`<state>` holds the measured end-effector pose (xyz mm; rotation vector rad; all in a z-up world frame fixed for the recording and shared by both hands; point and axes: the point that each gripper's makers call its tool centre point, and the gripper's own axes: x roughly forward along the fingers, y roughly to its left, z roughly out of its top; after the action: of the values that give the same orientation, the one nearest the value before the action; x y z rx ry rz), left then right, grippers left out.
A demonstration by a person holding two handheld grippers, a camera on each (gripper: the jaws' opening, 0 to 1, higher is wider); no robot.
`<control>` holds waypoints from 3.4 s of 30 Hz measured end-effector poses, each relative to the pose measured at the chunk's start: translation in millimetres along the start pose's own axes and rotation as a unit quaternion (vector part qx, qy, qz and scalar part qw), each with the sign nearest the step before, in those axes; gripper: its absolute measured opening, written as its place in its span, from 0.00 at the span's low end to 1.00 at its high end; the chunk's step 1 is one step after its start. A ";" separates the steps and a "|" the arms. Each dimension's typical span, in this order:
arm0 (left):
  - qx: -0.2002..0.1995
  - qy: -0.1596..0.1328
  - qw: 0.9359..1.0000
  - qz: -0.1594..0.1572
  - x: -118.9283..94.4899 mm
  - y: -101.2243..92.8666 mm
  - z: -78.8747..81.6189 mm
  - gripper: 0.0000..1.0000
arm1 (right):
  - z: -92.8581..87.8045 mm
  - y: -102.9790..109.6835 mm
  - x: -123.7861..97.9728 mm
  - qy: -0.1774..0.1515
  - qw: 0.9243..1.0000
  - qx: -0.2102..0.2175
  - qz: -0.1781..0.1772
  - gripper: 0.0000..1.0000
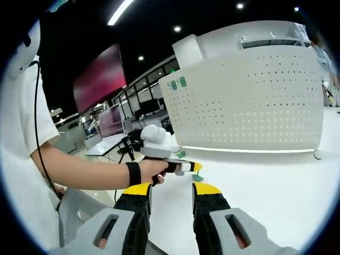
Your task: Insert the hook assembly into the mounting plate slot until the hook locks in place.
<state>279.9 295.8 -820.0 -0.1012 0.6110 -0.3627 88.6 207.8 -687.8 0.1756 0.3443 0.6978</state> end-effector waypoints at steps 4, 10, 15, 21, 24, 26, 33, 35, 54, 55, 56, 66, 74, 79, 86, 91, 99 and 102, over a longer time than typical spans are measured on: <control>0.009 0.004 1.000 0.003 0.9 0.6 0.6 0.10 | 0.5 -0.3 0.2 -0.002 1.000 0.002 0.000 0.30; 0.009 0.009 1.000 -0.006 4.3 1.2 3.0 0.10 | -0.9 -2.4 -0.1 -0.001 1.000 0.006 -0.002 0.30; 0.018 0.020 0.999 -0.043 3.3 -5.4 0.4 0.10 | 1.1 -5.4 -1.3 -0.007 1.000 0.010 -0.006 0.30; 0.023 0.034 0.994 -0.100 -1.2 -16.7 -0.7 0.09 | 0.9 -3.6 2.4 -0.010 1.000 0.017 -0.001 0.29; 0.051 0.038 0.994 -0.091 -3.8 -12.5 -0.5 0.09 | -1.4 -1.7 5.8 -0.004 1.000 0.019 0.004 0.29; 0.057 0.038 0.993 -0.093 -3.6 -12.4 0.0 0.10 | -1.3 -0.1 6.6 -0.003 1.000 0.015 0.006 0.28; 0.072 0.053 0.992 -0.086 -8.6 -11.2 0.7 0.05 | 1.8 2.0 8.7 -0.005 1.000 0.012 0.013 0.28; 0.063 0.050 0.993 -0.082 -8.4 -11.8 1.9 0.12 | 2.1 1.5 8.3 -0.005 1.000 0.014 0.013 0.28; 0.056 0.059 0.996 -0.040 6.4 -16.3 -0.7 0.05 | 0.1 -4.9 0.5 -0.014 1.000 0.026 -0.001 0.28; 0.054 0.060 0.996 -0.040 6.2 -14.1 -0.7 0.05 | -0.1 -5.1 0.6 -0.014 1.000 0.027 -0.002 0.28; 0.051 0.060 0.996 -0.042 6.0 -12.9 -0.6 0.05 | -0.2 -5.0 0.8 -0.014 1.000 0.028 -0.002 0.28; 0.088 0.094 0.990 -0.060 -7.3 -6.9 -7.5 0.04 | 0.5 -2.3 4.4 -0.016 0.999 0.028 0.005 0.27; 0.090 0.127 0.983 -0.094 -21.4 -10.3 -19.5 0.04 | 0.4 2.7 8.7 -0.016 0.999 0.035 0.017 0.27; 0.125 0.148 0.975 -0.112 -30.0 -13.2 -25.5 0.04 | 1.0 4.7 9.3 -0.018 0.999 0.034 0.022 0.27; 0.167 0.179 0.958 -0.153 -43.8 -20.3 -36.4 0.04 | 4.2 6.6 9.7 -0.026 0.998 0.042 0.029 0.26; 0.181 0.178 0.955 -0.150 -48.7 -18.3 -36.2 0.05 | 6.0 7.3 9.9 -0.028 0.998 0.037 0.031 0.26; 0.209 0.189 0.951 -0.127 -49.3 -16.6 -41.3 0.11 | 6.7 8.6 9.2 -0.033 0.998 0.039 0.036 0.26; 0.209 0.201 0.949 -0.126 -46.6 -16.1 -47.7 0.11 | 6.2 7.8 7.2 -0.035 0.998 0.041 0.035 0.26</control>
<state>212.2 298.3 -830.4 0.3117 0.9136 -0.7655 91.3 218.1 -681.7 0.2907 0.3011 0.7462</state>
